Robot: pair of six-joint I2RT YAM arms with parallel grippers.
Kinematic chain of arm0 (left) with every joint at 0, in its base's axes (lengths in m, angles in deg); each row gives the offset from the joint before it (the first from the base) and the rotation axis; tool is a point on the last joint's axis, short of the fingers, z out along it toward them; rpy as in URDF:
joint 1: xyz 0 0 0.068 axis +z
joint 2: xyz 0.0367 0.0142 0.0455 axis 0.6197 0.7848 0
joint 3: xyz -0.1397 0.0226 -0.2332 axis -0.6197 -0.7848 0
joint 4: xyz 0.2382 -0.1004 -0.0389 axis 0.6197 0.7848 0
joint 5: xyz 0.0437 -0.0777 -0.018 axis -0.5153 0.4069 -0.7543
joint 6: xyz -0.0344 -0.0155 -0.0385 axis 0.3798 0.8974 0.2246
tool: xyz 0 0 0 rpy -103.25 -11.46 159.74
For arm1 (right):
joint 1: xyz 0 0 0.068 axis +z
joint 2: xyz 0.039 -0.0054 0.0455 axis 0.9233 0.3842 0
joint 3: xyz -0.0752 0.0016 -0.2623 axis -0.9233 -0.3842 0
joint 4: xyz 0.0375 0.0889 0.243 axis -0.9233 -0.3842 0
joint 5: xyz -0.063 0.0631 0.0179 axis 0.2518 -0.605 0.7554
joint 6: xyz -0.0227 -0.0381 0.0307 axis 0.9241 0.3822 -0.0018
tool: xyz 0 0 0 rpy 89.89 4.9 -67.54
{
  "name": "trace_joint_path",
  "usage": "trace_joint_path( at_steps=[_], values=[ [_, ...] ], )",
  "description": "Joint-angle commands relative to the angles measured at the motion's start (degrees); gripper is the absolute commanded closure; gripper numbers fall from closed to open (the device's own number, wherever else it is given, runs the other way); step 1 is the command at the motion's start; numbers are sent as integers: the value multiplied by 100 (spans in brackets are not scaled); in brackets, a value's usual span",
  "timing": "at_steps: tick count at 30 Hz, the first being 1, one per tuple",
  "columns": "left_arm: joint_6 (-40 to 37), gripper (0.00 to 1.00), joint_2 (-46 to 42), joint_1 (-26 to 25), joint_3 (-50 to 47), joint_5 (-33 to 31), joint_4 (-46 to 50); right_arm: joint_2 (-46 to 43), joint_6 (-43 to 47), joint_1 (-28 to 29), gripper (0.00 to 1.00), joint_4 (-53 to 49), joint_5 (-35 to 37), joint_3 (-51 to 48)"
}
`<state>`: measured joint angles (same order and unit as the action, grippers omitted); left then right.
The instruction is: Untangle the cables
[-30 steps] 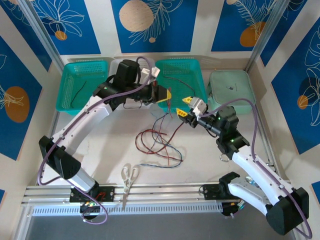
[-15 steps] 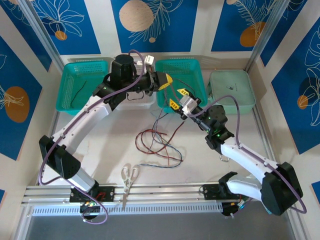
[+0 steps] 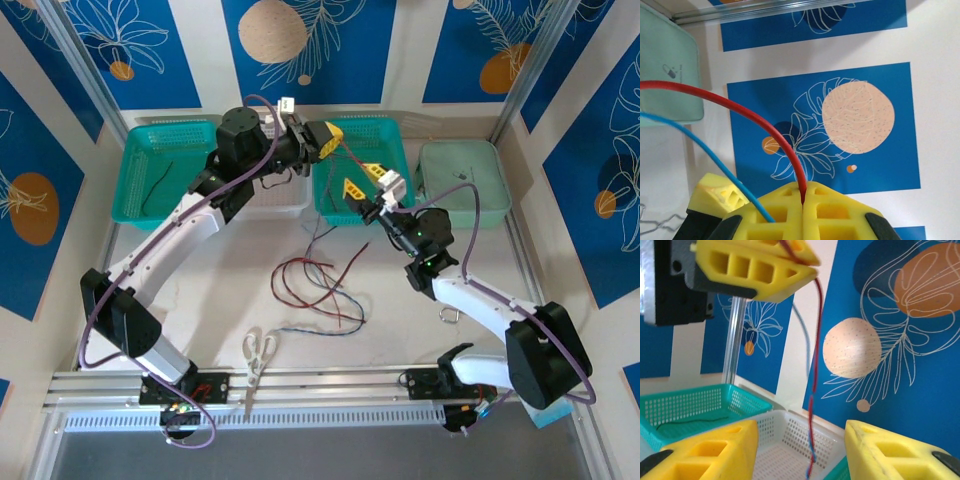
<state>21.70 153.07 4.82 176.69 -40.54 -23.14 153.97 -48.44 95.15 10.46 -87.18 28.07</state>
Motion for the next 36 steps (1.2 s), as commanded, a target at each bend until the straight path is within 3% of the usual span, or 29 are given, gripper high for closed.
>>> trace_joint_path(
  at_steps=[1,8,23,29,36],
  values=[
    [422,100,86,67,118,-126,-599,-75,-225,-3,51,259,73,73],
    [1272,100,160,63,-152,-369,-1375,611,202,-7,51,708,162,578],
    [1282,100,162,69,-104,-434,-1340,2325,163,212,52,1441,419,2032],
    [1197,100,133,70,-49,-424,-1238,2567,202,302,58,1439,429,2362],
    [1186,100,134,70,-38,-423,-1258,2553,161,294,72,1277,455,2496]
  ],
)
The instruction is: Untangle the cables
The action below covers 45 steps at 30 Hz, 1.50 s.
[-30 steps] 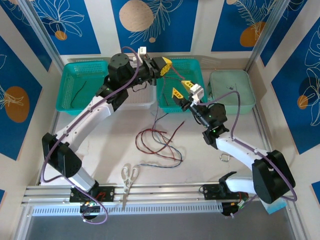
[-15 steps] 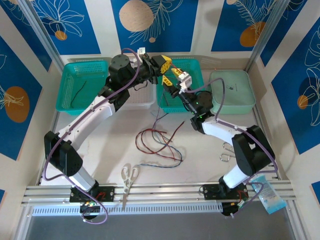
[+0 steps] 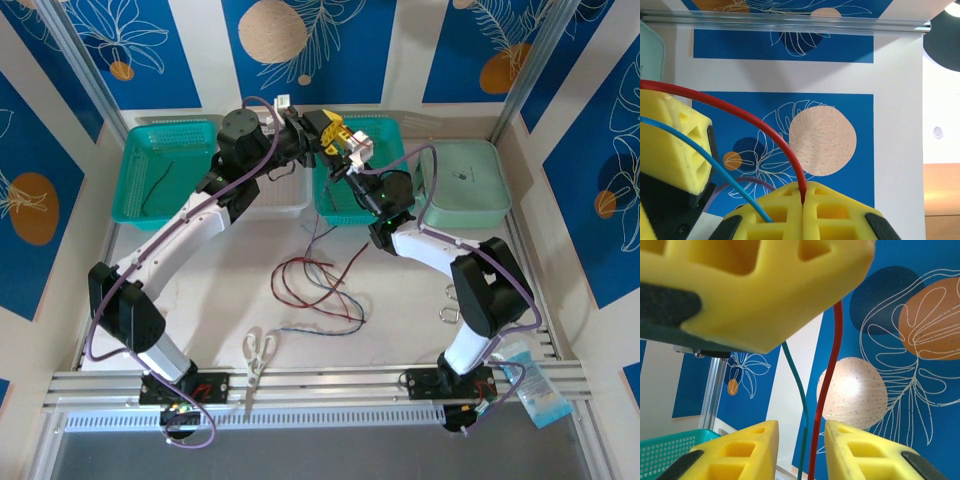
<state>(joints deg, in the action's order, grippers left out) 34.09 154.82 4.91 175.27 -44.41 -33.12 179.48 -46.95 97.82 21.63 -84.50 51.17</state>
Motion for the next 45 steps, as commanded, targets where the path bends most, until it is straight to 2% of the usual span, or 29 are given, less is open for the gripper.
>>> trace_joint_path(
  at_steps=[1,5,14,22,31,38,45],
  values=[
    [-51,100,-42,60,102,-35,-259,0,4,27,72,147,178,186],
    [-76,100,-49,63,102,-28,-259,-21,3,17,77,133,203,169],
    [-121,100,-47,67,119,-40,-223,-105,-39,-53,100,55,160,110],
    [-161,100,55,229,357,-45,-171,-522,3,-88,100,68,66,-408],
    [-269,100,196,625,760,77,-102,-1875,-263,-258,100,-645,-237,-1136],
    [-508,100,151,736,1151,106,61,-2936,-659,-678,100,-1775,-528,-909],
    [-782,100,-63,828,1225,113,285,-3430,-1173,-1278,100,-2462,-652,-204]
  ],
)
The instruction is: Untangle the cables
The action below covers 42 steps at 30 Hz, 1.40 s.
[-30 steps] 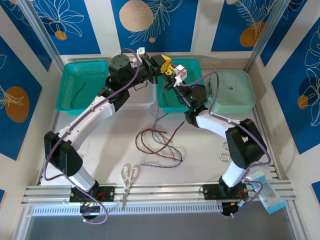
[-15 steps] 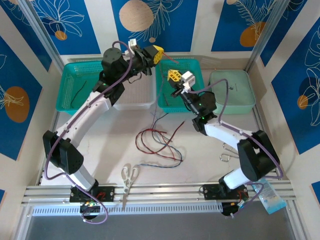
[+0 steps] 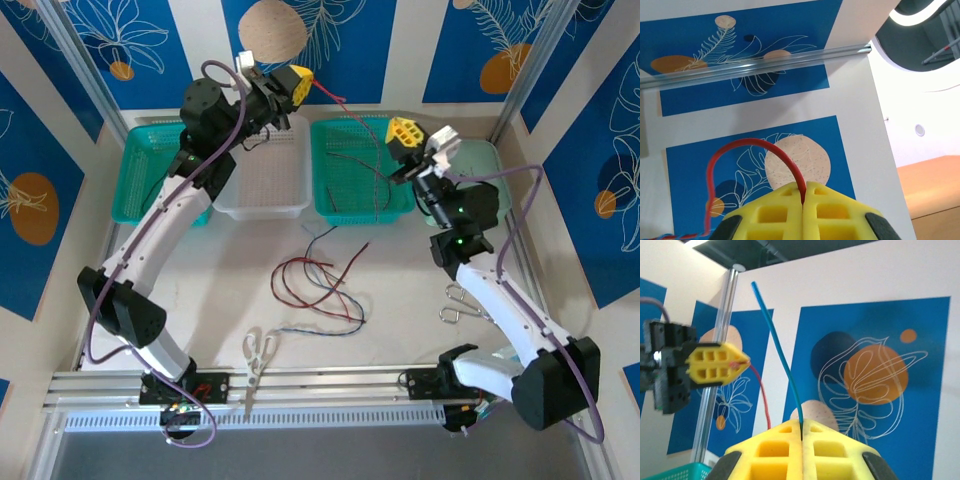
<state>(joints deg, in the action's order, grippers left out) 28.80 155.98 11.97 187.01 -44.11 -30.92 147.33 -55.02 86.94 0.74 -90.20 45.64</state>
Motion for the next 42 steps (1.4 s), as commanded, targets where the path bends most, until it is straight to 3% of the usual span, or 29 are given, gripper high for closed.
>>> trace_joint_path(
  at_steps=[1,11,25,35,39,42],
  values=[
    [-289,100,-245,127,-42,76,73,-239,-500,-314,100,-422,-93,419],
    [-438,100,-1179,514,-1651,47,-36,-557,-1253,-1399,100,-760,-127,638],
    [-1003,100,-1988,1451,-2687,363,673,-805,-2281,-2629,100,-824,-219,419],
    [-1213,100,-2453,2618,-2966,574,1010,-1012,-2587,-3330,100,-1032,-272,235],
    [-1621,100,-2508,2922,-2687,680,1542,-1100,-2762,-3626,100,-1115,-221,162],
    [-1486,100,-2561,3142,-2825,727,1352,-1145,-2822,-3809,100,-1169,-203,151]
  ],
)
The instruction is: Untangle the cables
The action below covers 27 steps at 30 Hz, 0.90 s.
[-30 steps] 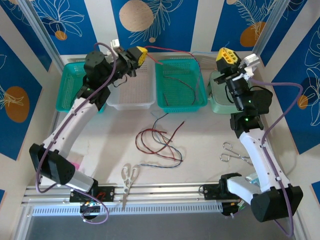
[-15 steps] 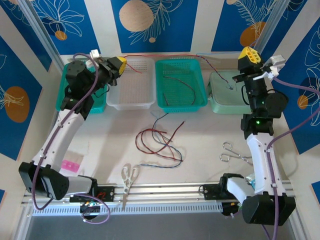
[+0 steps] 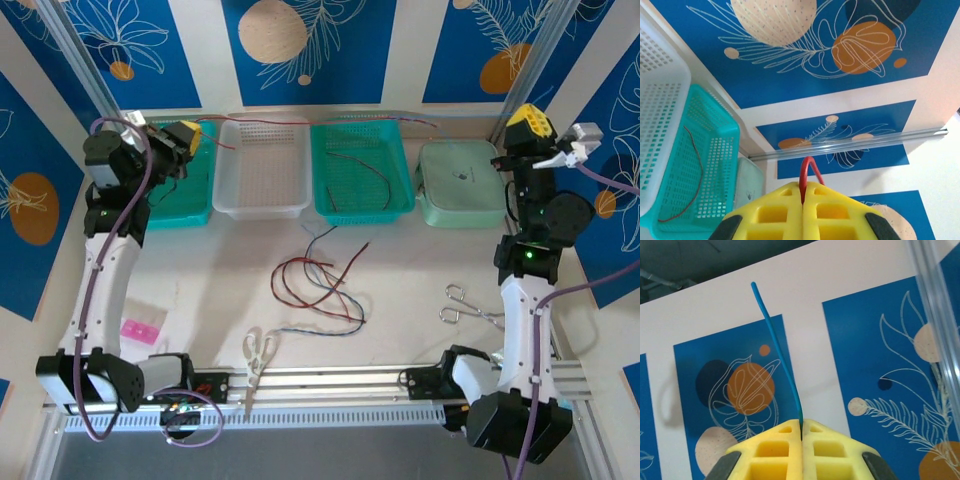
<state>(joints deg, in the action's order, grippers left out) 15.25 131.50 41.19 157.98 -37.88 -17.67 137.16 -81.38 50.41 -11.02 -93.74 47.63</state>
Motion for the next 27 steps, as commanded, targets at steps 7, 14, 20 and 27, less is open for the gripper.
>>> trace_joint_path(
  at_steps=[7,14,20,27],
  values=[
    [435,100,-131,865,-95,488,-584,-265,-357,-634,100,-265,285,-118],
    [897,100,8,1309,12,835,-1122,-401,-298,-839,100,-408,357,-231],
    [966,100,146,1482,217,848,-1173,-519,-478,-1062,100,-571,724,-416],
    [1110,100,86,1710,152,661,-1273,-634,-391,-1201,100,-802,695,-512]
  ],
)
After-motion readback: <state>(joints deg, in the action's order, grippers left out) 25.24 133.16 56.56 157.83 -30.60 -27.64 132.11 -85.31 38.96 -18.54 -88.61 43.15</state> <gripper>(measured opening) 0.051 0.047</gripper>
